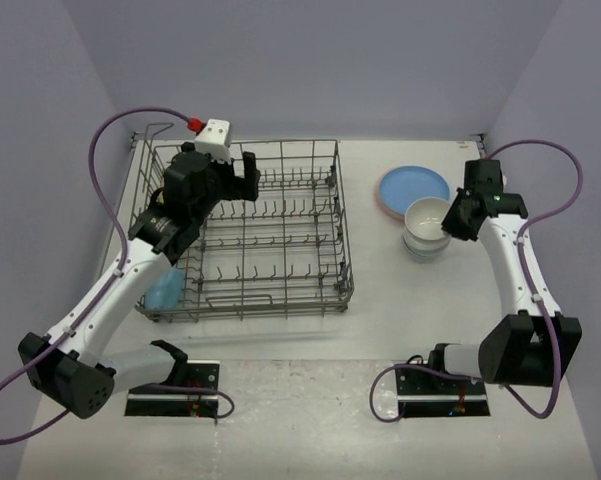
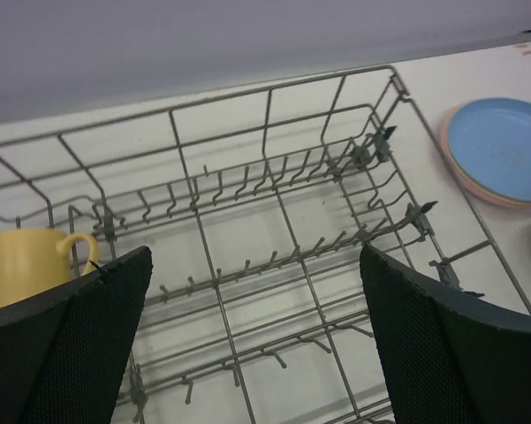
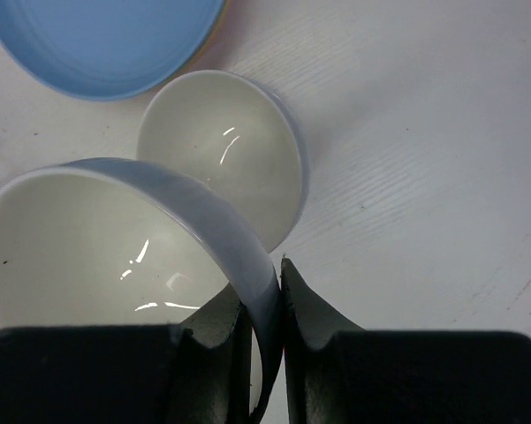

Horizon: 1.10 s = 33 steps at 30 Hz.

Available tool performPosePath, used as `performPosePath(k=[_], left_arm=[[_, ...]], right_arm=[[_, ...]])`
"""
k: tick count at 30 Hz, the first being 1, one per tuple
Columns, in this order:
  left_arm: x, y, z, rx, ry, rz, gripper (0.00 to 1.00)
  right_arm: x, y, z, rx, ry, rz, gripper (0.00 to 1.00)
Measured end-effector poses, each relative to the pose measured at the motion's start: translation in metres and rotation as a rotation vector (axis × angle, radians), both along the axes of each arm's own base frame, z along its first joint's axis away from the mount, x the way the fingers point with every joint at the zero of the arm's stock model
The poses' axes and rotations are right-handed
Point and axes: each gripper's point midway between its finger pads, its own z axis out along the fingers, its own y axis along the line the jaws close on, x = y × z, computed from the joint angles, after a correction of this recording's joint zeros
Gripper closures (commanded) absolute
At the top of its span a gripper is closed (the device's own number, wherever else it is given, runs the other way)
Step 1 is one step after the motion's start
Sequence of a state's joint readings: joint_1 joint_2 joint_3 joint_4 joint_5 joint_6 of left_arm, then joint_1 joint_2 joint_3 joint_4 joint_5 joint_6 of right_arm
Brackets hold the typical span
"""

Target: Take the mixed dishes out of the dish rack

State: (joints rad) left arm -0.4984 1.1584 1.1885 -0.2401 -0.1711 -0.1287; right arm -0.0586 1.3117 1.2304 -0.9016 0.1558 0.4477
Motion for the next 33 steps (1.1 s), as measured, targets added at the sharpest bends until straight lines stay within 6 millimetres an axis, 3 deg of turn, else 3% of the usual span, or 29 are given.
performPosePath(k=[5, 10, 13, 20, 26, 27, 29, 33], left_arm=[[0.010, 0.042, -0.041, -0.070, 0.194, 0.219, 0.00], [0.008, 0.084, -0.061, -0.102, 0.286, 0.370, 0.00], [0.006, 0.105, -0.067, -0.096, 0.312, 0.444, 0.00], [0.005, 0.128, -0.067, -0.007, 0.328, 0.514, 0.00], [0.000, 0.148, -0.069, 0.063, 0.342, 0.573, 0.00], [0.000, 0.150, -0.071, 0.072, 0.347, 0.579, 0.00], [0.000, 0.152, -0.078, 0.091, 0.369, 0.592, 0.00], [0.004, 0.155, -0.098, 0.136, 0.427, 0.605, 0.00]], right_arm=[[0.006, -0.009, -0.028, -0.006, 0.034, -0.019, 1.00], [0.025, -0.013, -0.047, -0.016, 0.022, -0.011, 1.00], [0.034, -0.015, -0.055, -0.025, 0.006, -0.011, 1.00], [0.041, -0.020, -0.074, -0.050, 0.023, -0.015, 0.86], [0.044, -0.019, -0.078, -0.040, 0.009, -0.022, 0.66], [0.045, -0.018, -0.078, -0.036, 0.003, -0.026, 0.53], [0.046, -0.017, -0.075, -0.026, -0.011, -0.031, 0.37], [0.044, -0.017, -0.061, -0.031, -0.049, -0.033, 0.28]])
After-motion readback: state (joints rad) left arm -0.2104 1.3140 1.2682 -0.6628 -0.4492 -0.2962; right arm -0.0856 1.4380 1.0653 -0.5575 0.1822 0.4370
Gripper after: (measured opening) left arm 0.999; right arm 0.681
